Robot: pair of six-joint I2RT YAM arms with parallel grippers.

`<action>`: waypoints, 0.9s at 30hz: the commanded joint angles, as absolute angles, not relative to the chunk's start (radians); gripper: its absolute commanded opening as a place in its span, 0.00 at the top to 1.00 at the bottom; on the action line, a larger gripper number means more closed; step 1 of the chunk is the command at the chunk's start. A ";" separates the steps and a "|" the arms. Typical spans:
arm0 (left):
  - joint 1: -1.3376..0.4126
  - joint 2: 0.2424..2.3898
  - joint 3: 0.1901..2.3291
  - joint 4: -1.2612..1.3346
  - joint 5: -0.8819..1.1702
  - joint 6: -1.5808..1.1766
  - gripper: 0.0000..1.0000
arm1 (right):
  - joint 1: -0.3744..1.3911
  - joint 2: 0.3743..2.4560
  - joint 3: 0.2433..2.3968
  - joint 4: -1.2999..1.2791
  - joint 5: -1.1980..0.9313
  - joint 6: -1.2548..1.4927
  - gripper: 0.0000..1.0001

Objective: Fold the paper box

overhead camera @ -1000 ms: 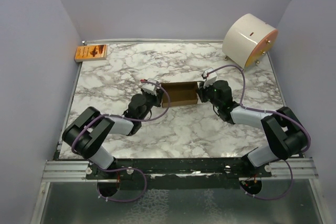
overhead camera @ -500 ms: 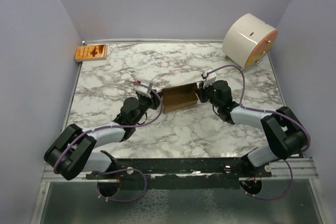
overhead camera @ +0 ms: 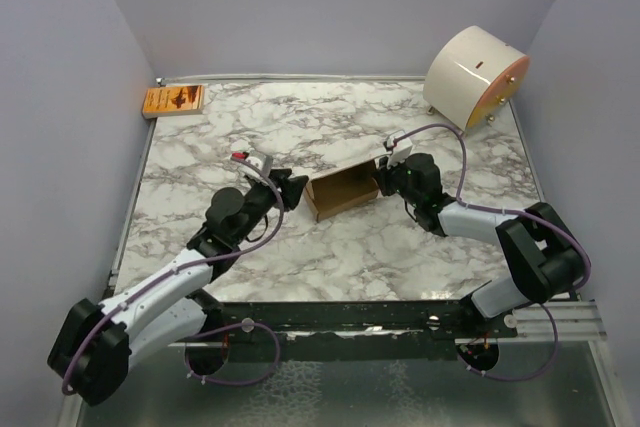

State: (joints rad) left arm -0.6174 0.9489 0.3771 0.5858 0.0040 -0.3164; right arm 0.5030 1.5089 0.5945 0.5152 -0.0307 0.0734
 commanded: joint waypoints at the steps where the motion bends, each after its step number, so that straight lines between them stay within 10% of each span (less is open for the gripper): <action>1: -0.614 0.849 0.508 0.397 0.070 -0.359 0.50 | 0.509 1.527 0.596 0.500 -0.036 0.066 0.99; 27: -0.456 1.577 0.899 0.395 0.658 -0.496 0.74 | 0.509 1.491 0.598 0.490 -0.106 0.031 0.86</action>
State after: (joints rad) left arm -0.4545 1.5482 0.8806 0.3298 0.5495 -0.4736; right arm 0.5030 1.5108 0.5945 0.5076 -0.0673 0.0536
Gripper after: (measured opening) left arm 0.264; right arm 0.124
